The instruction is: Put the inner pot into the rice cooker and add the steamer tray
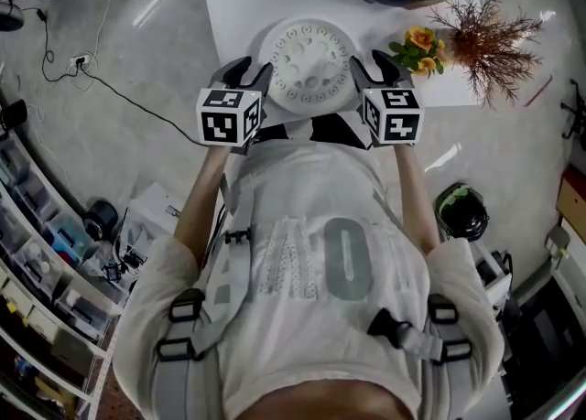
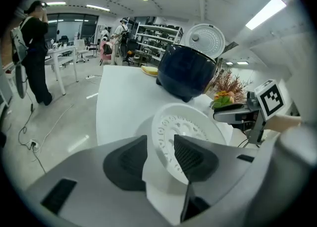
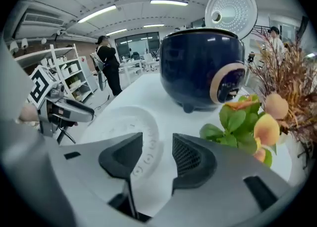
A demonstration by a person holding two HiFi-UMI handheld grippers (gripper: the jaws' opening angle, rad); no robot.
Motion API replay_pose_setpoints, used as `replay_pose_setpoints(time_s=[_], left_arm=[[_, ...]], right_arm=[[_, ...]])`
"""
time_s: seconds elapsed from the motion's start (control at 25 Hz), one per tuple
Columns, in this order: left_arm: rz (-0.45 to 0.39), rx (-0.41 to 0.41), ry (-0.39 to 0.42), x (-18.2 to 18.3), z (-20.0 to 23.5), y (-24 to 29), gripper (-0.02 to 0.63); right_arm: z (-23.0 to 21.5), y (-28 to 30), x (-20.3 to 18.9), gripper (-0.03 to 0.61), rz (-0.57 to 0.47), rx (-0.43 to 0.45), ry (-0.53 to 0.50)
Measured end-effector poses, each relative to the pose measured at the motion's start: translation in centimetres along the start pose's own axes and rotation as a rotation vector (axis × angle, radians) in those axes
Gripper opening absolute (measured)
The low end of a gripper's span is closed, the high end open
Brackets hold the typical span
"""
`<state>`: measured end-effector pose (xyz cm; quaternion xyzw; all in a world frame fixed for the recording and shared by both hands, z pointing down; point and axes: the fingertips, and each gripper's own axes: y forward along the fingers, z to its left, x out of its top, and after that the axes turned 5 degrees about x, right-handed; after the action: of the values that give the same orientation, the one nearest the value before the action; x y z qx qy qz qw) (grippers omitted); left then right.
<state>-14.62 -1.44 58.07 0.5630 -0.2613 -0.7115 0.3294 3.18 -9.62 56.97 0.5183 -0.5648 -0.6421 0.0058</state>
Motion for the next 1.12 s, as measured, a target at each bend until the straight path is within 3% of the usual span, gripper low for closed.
replay_pose_setpoints(time_s=[0.44, 0.68, 1.12], left_arm=[[0.055, 0.026, 0.025, -1.9, -0.2, 1.0, 0.143], [0.069, 0.036, 0.029, -1.9, -0.1, 1.1, 0.098], [0.081, 0.048, 0.028, -1.9, 0.2, 0.8, 0.091]], right_arm=[[0.1, 0.8, -4.3, 0.184, 0.086, -0.021, 0.051], [0.4, 1.0, -4.5, 0.112, 0.099, 0.001, 0.085], [0.3, 1.1, -3.4, 0.084, 0.102, 0.007, 0.103]])
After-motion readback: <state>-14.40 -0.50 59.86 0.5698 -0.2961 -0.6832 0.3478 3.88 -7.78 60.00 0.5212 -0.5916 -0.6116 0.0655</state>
